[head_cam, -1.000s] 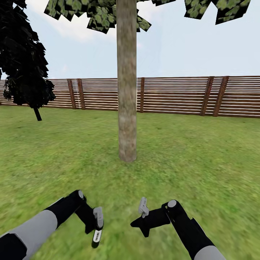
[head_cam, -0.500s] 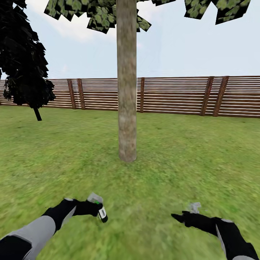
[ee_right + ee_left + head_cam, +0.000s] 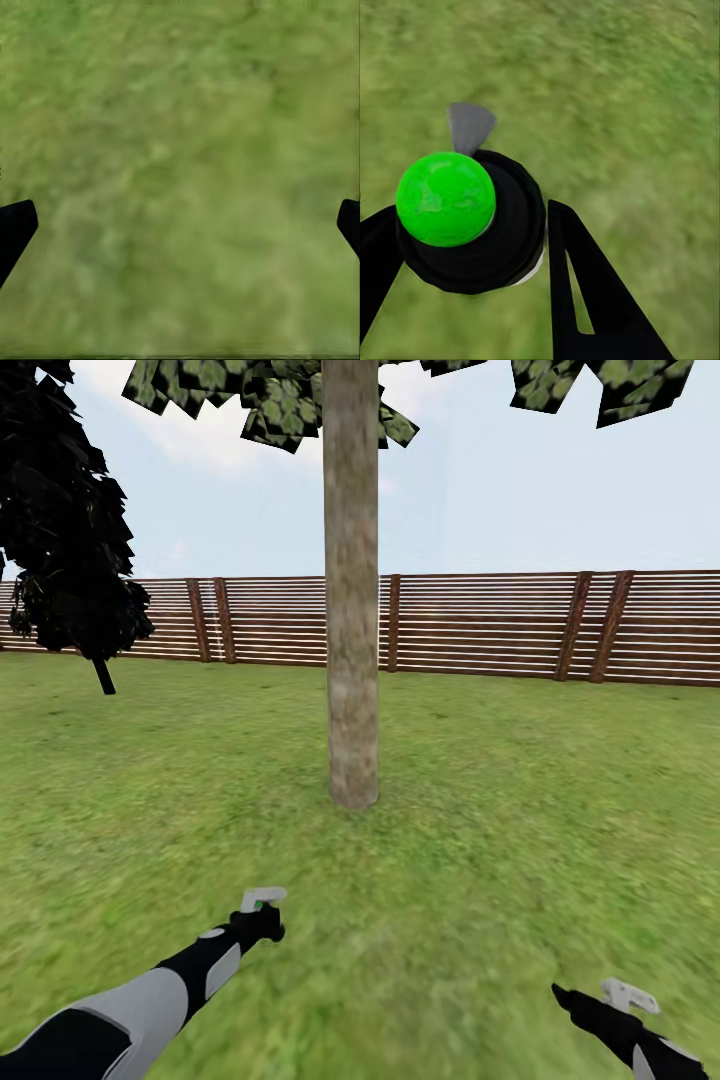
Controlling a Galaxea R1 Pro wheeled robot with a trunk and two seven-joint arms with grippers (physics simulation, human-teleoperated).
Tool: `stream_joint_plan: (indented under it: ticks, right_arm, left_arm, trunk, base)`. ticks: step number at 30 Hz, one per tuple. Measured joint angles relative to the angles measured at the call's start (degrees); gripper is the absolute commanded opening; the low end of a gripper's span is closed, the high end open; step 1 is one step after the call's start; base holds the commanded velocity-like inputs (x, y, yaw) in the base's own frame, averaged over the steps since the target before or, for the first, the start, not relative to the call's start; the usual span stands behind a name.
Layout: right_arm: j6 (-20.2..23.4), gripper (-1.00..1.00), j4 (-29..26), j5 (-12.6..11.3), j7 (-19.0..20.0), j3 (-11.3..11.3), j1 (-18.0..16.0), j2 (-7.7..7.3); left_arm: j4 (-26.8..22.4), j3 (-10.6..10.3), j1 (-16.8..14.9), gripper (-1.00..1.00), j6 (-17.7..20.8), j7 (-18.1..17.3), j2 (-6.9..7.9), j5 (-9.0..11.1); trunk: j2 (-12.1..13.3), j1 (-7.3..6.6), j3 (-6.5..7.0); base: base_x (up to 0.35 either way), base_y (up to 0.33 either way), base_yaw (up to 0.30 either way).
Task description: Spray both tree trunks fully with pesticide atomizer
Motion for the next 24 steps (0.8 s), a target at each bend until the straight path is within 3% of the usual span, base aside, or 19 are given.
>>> stream_joint_plan:
  ticks: [6, 16, 24]
  right_arm:
    - [-1.4, 1.0, 1.1, 0.3, -0.3, 0.0, 0.0, 0.29]
    - [-1.7, 1.0, 0.9, 0.1, -0.3, 0.0, 0.0, 0.28]
    - [-1.7, 1.0, 0.9, 0.2, -0.3, 0.1, 0.0, 0.28]
  left_arm:
    - [-0.2, 0.0, 0.0, -1.0, 0.0, 0.4, -0.01, 0.2]
    - [-0.1, 0.0, 0.0, -1.0, 0.4, 0.6, 0.05, 0.3]
    - [-0.1, 0.0, 0.0, -1.0, 3.2, 0.6, 0.05, 0.2]
  trunk:
    - [0.0, 0.0, 0.0]
    - [0.0, 0.0, 0.0]
    - [0.0, 0.0, 0.0]
  base:
    - [0.122, 0.0, 0.0]
    - [0.328, 0.0, 0.0]
    - [0.336, 0.0, 0.0]
